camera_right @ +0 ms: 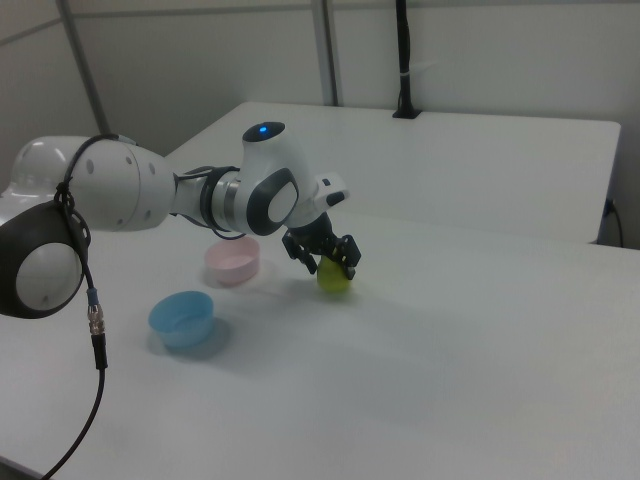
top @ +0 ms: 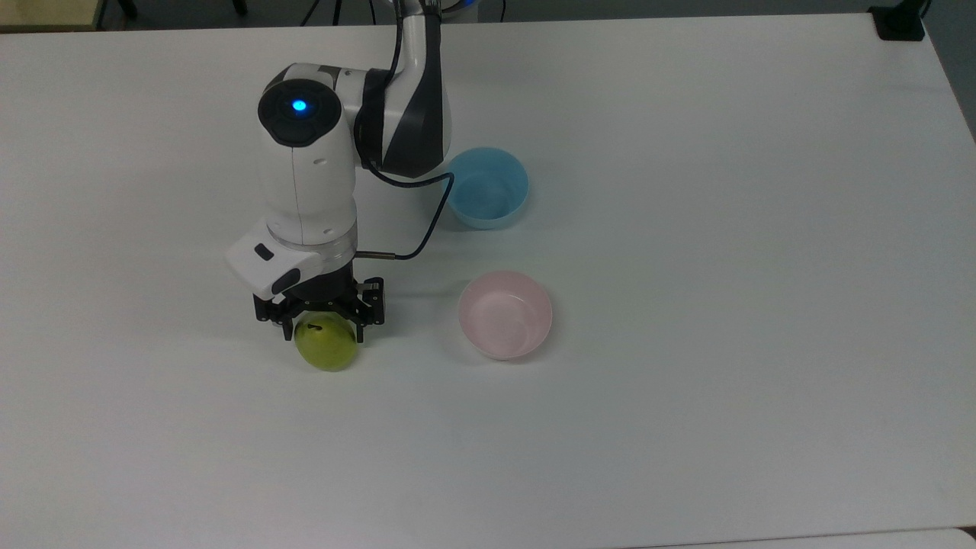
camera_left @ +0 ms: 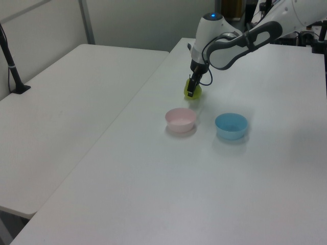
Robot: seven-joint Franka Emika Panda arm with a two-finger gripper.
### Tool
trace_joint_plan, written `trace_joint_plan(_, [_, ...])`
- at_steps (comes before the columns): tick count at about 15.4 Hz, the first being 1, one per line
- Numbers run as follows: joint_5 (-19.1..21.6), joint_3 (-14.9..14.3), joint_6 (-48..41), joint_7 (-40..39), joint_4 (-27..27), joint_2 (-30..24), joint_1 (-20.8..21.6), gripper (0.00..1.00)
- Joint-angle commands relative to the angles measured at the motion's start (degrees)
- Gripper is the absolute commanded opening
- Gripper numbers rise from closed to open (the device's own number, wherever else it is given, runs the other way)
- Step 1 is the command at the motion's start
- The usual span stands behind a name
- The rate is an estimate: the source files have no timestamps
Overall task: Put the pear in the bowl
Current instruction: 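Lower the gripper around the green pear and close on it, then lift the pear and carry it over the pink bowl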
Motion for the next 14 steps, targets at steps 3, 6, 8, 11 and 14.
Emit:
trace_joint_plan(3, [-0.8, -0.3, 1.0, -0.5, 0.0, 0.0, 0.3, 0.38])
trace_joint_plan(6, [-0.7, -0.3, 0.9, -0.6, -0.1, -1.1, 0.4, 0.25])
trace_joint_plan(8, [-0.6, -0.3, 0.1, -0.5, -0.7, -3.4, 0.3, 0.25])
trace_joint_plan(11, [-0.6, -0.3, -1.5, 0.5, -4.0, -8.4, 0.9, 0.25])
trace_joint_plan(14, [-0.6, 0.0, -7.3, 4.9, -4.2, -11.8, 3.5, 0.25])
